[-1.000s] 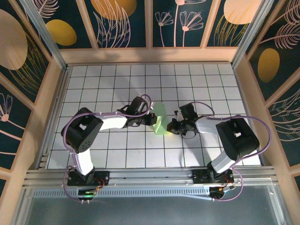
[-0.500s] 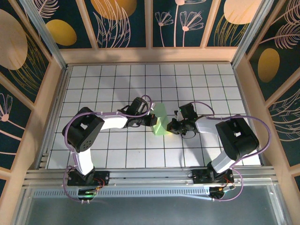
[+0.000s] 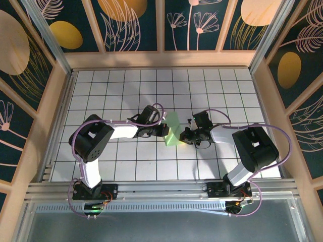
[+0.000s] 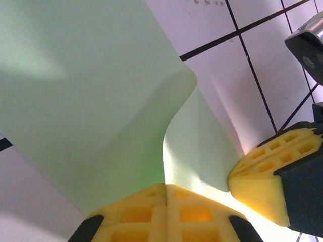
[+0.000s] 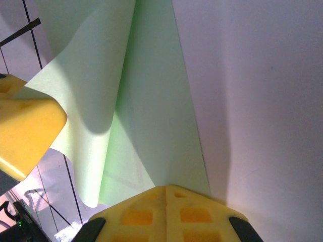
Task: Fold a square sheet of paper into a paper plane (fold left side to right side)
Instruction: Fold the triangle a second time at the center of the table.
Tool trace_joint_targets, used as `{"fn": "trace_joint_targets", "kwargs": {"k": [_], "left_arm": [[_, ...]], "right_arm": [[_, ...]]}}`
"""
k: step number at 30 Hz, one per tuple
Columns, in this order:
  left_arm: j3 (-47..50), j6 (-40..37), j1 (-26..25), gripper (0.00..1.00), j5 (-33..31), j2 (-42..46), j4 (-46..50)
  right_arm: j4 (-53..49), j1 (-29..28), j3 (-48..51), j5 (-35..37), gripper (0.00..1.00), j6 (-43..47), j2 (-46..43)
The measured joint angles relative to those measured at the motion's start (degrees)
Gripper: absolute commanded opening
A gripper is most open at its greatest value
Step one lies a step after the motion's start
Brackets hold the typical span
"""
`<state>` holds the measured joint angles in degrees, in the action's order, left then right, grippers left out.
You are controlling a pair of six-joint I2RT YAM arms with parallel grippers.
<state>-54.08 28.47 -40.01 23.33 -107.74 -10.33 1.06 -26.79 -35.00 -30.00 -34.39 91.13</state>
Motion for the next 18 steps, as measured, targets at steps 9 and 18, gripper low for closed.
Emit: {"fn": "trace_joint_targets", "kwargs": {"k": [9,18], "left_arm": [[0.00,0.00,0.02,0.00,-1.03,-0.04,0.02],[0.00,-0.04,0.00,0.00,-1.53,-0.76,0.04]], "right_arm": [[0.00,0.00,0.00,0.00,0.00,0.02,0.00],[0.00,0.00,0.00,0.00,0.00,0.00,0.00]]}}
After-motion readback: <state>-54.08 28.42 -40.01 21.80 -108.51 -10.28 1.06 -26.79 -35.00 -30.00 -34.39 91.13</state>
